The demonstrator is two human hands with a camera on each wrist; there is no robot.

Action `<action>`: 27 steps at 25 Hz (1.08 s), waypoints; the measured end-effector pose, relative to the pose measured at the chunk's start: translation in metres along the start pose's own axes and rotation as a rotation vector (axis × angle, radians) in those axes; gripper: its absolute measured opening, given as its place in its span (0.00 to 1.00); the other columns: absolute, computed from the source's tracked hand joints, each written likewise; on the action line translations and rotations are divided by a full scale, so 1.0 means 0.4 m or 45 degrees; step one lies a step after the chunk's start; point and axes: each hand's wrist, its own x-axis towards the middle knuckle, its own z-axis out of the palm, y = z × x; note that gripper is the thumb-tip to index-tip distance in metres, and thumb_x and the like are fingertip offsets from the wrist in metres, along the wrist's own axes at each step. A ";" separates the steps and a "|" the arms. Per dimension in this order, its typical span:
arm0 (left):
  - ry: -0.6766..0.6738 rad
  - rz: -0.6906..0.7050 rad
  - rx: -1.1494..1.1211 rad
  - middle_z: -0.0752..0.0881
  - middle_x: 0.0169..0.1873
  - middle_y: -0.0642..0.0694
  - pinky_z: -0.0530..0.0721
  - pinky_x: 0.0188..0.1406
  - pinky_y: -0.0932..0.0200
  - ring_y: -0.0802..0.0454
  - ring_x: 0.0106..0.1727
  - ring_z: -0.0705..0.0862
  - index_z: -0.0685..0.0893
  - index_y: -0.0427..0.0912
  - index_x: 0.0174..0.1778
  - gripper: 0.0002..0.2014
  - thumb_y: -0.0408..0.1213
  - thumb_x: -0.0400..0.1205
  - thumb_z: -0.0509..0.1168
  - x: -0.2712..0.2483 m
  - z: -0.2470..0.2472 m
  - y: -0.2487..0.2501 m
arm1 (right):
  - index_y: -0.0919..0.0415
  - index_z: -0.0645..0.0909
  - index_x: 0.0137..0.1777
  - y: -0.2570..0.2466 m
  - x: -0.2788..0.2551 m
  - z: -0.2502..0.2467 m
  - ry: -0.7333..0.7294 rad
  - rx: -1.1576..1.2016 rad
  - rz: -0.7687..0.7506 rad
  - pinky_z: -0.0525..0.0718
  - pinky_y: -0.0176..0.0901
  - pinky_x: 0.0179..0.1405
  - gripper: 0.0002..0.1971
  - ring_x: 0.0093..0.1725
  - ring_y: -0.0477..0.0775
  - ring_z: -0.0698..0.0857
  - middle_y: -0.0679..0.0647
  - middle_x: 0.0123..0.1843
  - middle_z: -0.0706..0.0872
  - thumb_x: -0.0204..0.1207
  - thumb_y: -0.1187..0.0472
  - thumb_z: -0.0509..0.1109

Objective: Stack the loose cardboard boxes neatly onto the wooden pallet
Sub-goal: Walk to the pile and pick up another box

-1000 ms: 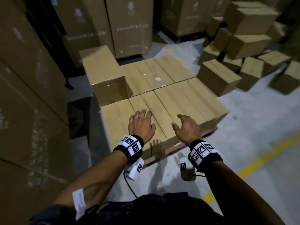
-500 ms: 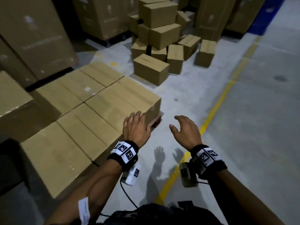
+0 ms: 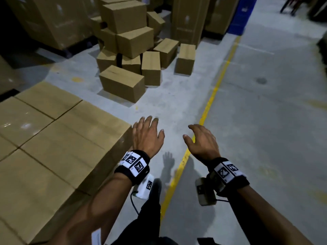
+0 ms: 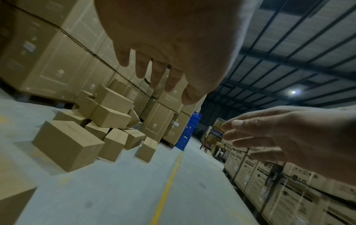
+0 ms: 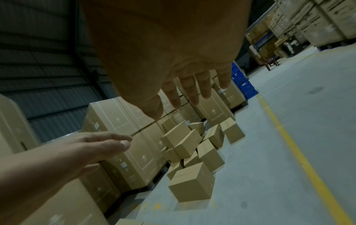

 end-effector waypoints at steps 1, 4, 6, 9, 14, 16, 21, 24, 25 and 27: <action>-0.006 0.008 -0.007 0.66 0.84 0.46 0.54 0.82 0.45 0.44 0.85 0.58 0.68 0.47 0.82 0.27 0.51 0.87 0.57 0.074 0.024 0.013 | 0.58 0.76 0.78 0.022 0.065 -0.001 0.016 -0.007 0.008 0.66 0.55 0.79 0.36 0.81 0.60 0.71 0.59 0.79 0.77 0.76 0.39 0.55; -0.027 0.044 -0.034 0.66 0.83 0.46 0.53 0.82 0.44 0.44 0.85 0.58 0.69 0.47 0.82 0.27 0.51 0.87 0.57 0.295 0.072 0.049 | 0.59 0.79 0.76 0.068 0.270 -0.016 0.072 -0.007 0.044 0.68 0.56 0.77 0.34 0.79 0.61 0.74 0.60 0.77 0.79 0.75 0.40 0.57; -0.048 0.076 -0.035 0.67 0.83 0.46 0.54 0.82 0.44 0.44 0.85 0.59 0.69 0.47 0.81 0.27 0.51 0.87 0.57 0.459 0.078 0.076 | 0.61 0.81 0.74 0.085 0.410 -0.037 0.120 0.011 0.064 0.70 0.57 0.75 0.34 0.77 0.63 0.76 0.61 0.74 0.82 0.76 0.39 0.57; -0.045 0.122 -0.004 0.68 0.82 0.45 0.55 0.82 0.45 0.44 0.84 0.60 0.71 0.46 0.81 0.26 0.51 0.87 0.57 0.683 0.078 0.130 | 0.62 0.82 0.71 0.126 0.594 -0.075 0.173 0.020 0.111 0.74 0.60 0.72 0.33 0.74 0.65 0.79 0.62 0.71 0.84 0.76 0.40 0.58; -0.097 0.155 0.006 0.69 0.82 0.46 0.55 0.82 0.45 0.44 0.84 0.61 0.71 0.46 0.80 0.26 0.51 0.87 0.57 0.962 0.139 0.215 | 0.61 0.81 0.72 0.241 0.868 -0.106 0.114 0.007 0.131 0.76 0.60 0.70 0.31 0.74 0.64 0.79 0.61 0.71 0.83 0.77 0.42 0.59; -0.098 0.150 0.022 0.71 0.81 0.46 0.56 0.82 0.46 0.44 0.84 0.62 0.73 0.46 0.80 0.25 0.51 0.87 0.57 1.089 0.185 0.251 | 0.63 0.83 0.70 0.311 1.001 -0.096 0.139 0.020 0.081 0.79 0.61 0.67 0.31 0.70 0.66 0.82 0.63 0.68 0.85 0.78 0.41 0.58; -0.064 0.091 0.048 0.73 0.79 0.46 0.56 0.81 0.47 0.44 0.82 0.64 0.74 0.44 0.78 0.25 0.50 0.87 0.57 1.438 0.280 0.373 | 0.63 0.83 0.70 0.483 1.384 -0.133 0.175 0.076 0.023 0.75 0.59 0.70 0.32 0.72 0.65 0.80 0.63 0.69 0.85 0.78 0.40 0.58; -0.047 0.013 0.036 0.74 0.79 0.45 0.57 0.81 0.46 0.44 0.82 0.65 0.73 0.44 0.79 0.25 0.50 0.87 0.57 1.650 0.287 0.463 | 0.62 0.80 0.74 0.562 1.635 -0.225 0.119 0.053 -0.017 0.70 0.57 0.74 0.27 0.76 0.64 0.77 0.62 0.73 0.82 0.81 0.46 0.65; -0.036 -0.009 0.040 0.74 0.79 0.45 0.57 0.81 0.46 0.44 0.82 0.65 0.73 0.44 0.79 0.25 0.50 0.87 0.57 1.718 0.285 0.488 | 0.63 0.81 0.73 0.581 1.714 -0.254 0.130 0.056 -0.041 0.71 0.58 0.74 0.28 0.75 0.65 0.77 0.62 0.72 0.83 0.80 0.46 0.64; -0.023 -0.041 0.023 0.74 0.79 0.45 0.56 0.81 0.45 0.44 0.82 0.65 0.73 0.44 0.79 0.25 0.50 0.87 0.57 1.825 0.289 0.524 | 0.64 0.82 0.72 0.617 1.834 -0.292 0.166 0.050 -0.090 0.73 0.59 0.72 0.29 0.74 0.66 0.79 0.63 0.71 0.84 0.78 0.45 0.62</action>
